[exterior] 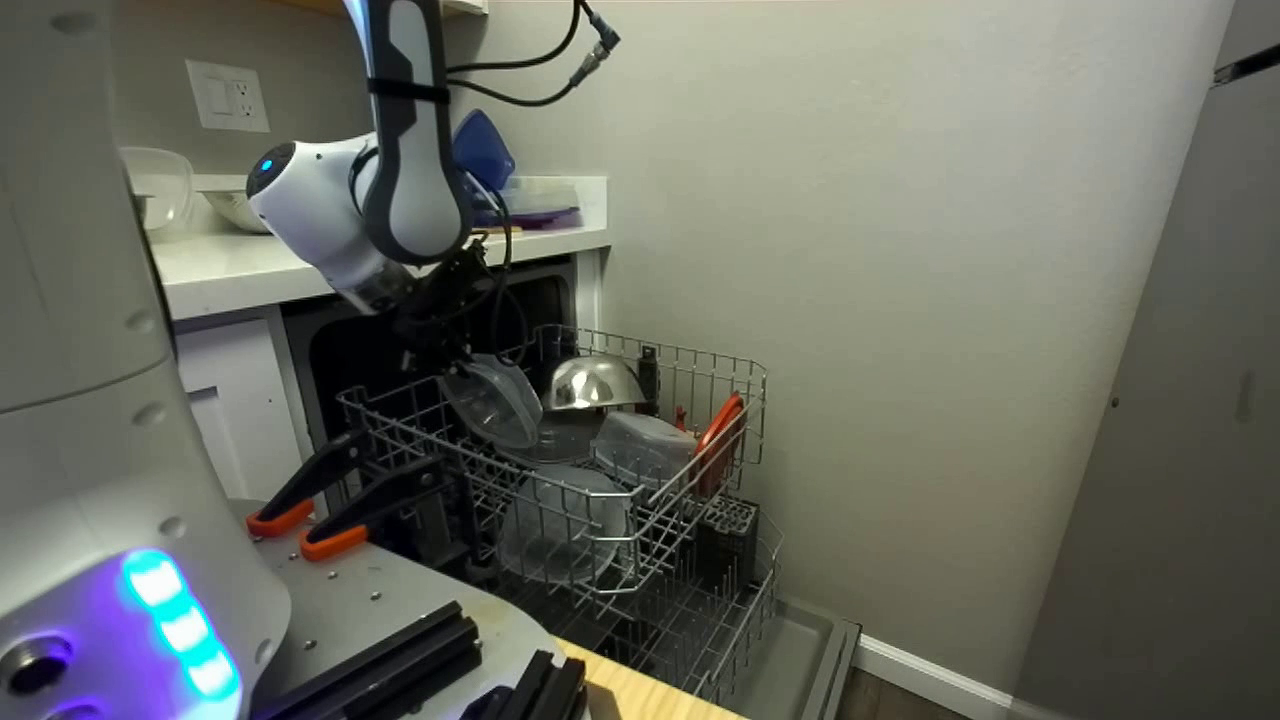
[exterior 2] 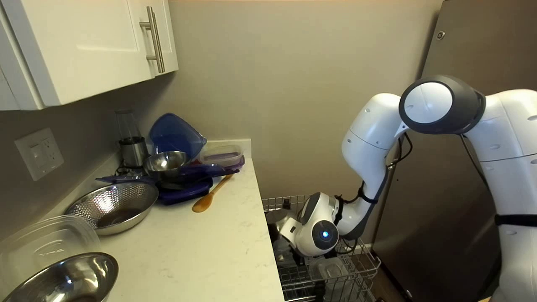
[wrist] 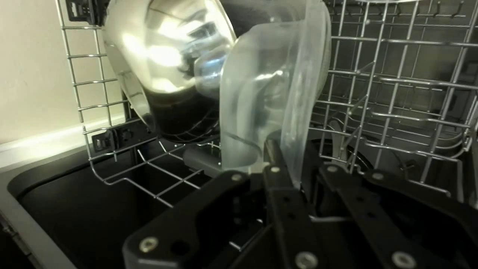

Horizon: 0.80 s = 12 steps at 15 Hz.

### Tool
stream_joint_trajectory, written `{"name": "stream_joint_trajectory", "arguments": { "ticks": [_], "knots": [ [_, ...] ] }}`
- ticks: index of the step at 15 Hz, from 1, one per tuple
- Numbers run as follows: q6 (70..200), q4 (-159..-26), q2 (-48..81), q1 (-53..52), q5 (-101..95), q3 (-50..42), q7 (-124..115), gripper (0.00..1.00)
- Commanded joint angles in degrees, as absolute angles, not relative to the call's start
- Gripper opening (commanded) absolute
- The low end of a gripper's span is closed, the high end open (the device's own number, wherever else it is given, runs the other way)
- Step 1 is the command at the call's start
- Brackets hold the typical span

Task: Pick up the clear bowl from the front of the counter and put it in the dishwasher.

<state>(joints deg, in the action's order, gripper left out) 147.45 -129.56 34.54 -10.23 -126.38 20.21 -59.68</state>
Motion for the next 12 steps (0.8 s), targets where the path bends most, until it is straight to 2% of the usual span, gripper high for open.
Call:
{"name": "stream_joint_trajectory", "arguments": {
  "ticks": [1, 2, 4, 12],
  "knots": [
    [150.37, -130.82, 35.01, -7.68, -126.16, 21.14, -57.64, 0.04],
    [151.01, -131.0, 35.08, -7.68, -125.91, 21.11, -56.83, 0.39],
    [153.14, -131.1, 35.33, -7.06, -126.71, 21.68, -56.85, 0.46],
    [160.92, -131.35, 36.64, -3.91, -125.98, 22.65, -52.85, 0.96]
  ]
}}
